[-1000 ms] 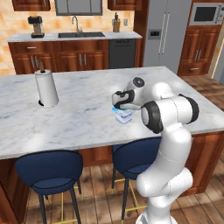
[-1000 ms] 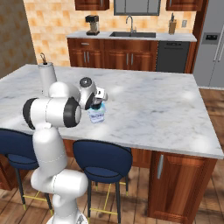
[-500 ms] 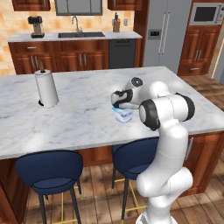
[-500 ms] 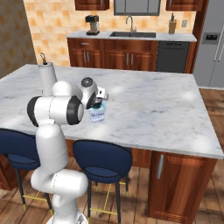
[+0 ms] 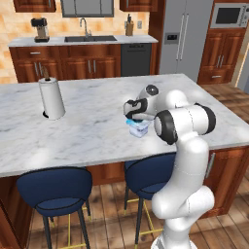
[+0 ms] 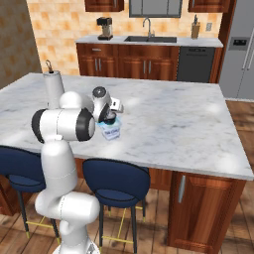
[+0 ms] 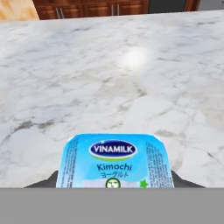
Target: Stack the yogurt containers by placing the smaller containers on top of the larger containers.
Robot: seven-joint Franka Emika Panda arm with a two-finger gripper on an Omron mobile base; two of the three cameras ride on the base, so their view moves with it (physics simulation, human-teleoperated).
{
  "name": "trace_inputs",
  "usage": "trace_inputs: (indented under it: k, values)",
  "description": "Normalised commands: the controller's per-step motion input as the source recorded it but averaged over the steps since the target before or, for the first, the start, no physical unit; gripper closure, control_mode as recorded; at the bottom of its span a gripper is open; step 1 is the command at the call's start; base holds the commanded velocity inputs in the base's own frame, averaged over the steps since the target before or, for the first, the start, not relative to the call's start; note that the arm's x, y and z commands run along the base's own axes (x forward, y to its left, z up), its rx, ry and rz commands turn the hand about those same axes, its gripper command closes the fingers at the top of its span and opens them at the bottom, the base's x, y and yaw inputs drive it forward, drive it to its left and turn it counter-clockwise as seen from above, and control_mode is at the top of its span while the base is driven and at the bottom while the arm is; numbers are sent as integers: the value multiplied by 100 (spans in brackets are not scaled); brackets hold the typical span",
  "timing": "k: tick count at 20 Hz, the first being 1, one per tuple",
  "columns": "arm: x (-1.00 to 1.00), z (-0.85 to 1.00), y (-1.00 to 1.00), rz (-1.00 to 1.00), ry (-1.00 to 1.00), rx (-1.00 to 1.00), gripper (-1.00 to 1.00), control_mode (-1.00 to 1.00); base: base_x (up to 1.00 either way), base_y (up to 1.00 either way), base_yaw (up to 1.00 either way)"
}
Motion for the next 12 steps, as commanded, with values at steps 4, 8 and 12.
trace_inputs:
  k: [4,8,12]
  values:
    - [-7,0,0,0,0,0,-100,-100,0,0,0]
    - [-13,0,0,0,0,0,-100,-100,0,0,0]
    - [-51,22,0,0,-1,0,-100,-100,0,0,0]
